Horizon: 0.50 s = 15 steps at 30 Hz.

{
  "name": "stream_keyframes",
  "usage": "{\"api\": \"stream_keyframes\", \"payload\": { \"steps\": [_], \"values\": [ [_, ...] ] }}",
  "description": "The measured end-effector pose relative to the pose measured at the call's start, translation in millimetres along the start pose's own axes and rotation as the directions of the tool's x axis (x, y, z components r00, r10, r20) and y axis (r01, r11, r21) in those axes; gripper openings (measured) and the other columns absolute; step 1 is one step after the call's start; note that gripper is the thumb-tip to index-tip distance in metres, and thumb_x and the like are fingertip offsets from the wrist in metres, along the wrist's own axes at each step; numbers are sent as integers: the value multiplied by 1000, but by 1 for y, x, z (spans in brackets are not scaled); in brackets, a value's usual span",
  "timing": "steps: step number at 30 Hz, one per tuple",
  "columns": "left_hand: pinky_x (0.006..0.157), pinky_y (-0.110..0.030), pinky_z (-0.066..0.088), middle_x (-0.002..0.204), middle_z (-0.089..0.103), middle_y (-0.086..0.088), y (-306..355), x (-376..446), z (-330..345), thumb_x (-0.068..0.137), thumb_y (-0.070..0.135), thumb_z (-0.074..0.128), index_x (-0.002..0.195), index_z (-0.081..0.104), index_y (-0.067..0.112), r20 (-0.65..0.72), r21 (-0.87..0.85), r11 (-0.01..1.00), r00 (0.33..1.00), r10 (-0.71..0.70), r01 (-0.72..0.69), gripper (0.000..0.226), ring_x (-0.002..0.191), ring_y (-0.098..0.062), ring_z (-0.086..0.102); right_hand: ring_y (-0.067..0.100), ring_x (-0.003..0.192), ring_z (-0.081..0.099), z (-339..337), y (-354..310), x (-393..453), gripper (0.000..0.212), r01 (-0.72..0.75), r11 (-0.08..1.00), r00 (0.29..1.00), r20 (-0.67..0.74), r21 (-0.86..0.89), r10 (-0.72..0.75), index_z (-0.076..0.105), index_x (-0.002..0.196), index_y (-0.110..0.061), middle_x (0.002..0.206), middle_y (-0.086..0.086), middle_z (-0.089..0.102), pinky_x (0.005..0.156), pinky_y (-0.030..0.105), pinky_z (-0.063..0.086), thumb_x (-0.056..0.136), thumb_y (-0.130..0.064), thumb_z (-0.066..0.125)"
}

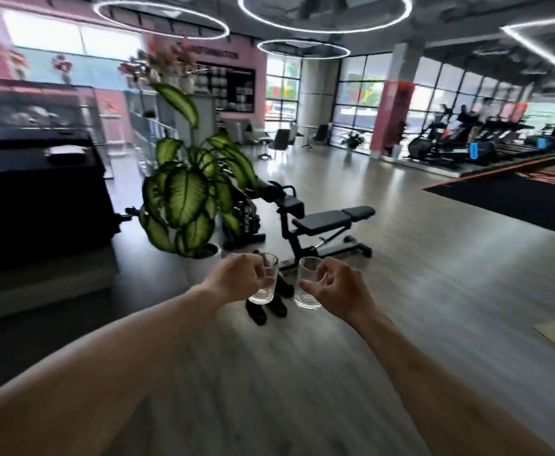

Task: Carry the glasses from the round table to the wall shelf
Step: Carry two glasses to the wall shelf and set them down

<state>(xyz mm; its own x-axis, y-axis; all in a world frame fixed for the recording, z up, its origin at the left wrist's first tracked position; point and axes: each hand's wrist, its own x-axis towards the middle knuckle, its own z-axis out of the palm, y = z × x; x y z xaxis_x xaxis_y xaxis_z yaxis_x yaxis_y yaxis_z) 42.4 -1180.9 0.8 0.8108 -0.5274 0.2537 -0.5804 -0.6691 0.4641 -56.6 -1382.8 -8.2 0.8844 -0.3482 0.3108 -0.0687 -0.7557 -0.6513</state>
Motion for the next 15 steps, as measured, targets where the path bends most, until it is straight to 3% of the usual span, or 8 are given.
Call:
{"api": "stream_keyframes", "payload": {
  "steps": [4, 9, 15],
  "values": [
    [66, -25, 38, 69, 62, 10, -79, 33, -21, 76, 47, 76, 76, 64, 18, -25, -13, 996, 995, -94, 94, 31, 71, -12, 58, 13, 66, 60, 67, -26, 64, 37, 83, 996, 993, 84, 19, -84, 54, 69, -24, 69, -7, 64, 67, 30, 52, 70, -45, 85],
    [68, -25, 36, 63, 52, 16, -160, 82, -57, 78, 42, 76, 78, 66, 17, -62, -1, 991, 989, -134, 134, 27, 75, -15, 55, 14, 67, 62, 135, -74, 143, 36, 160, 987, 978, 132, 33, -163, 57, 74, -22, 70, -5, 65, 67, 32, 52, 71, -46, 84],
    [65, -25, 36, 60, 53, 15, -245, 127, -103, 77, 42, 76, 69, 59, 24, -123, 17, 982, 975, -186, 190, 27, 71, -14, 54, 12, 71, 63, 206, -129, 219, 34, 213, 975, 961, 165, 65, -221, 57, 73, -25, 71, -10, 63, 64, 26, 50, 72, -46, 84]
  ]
}}
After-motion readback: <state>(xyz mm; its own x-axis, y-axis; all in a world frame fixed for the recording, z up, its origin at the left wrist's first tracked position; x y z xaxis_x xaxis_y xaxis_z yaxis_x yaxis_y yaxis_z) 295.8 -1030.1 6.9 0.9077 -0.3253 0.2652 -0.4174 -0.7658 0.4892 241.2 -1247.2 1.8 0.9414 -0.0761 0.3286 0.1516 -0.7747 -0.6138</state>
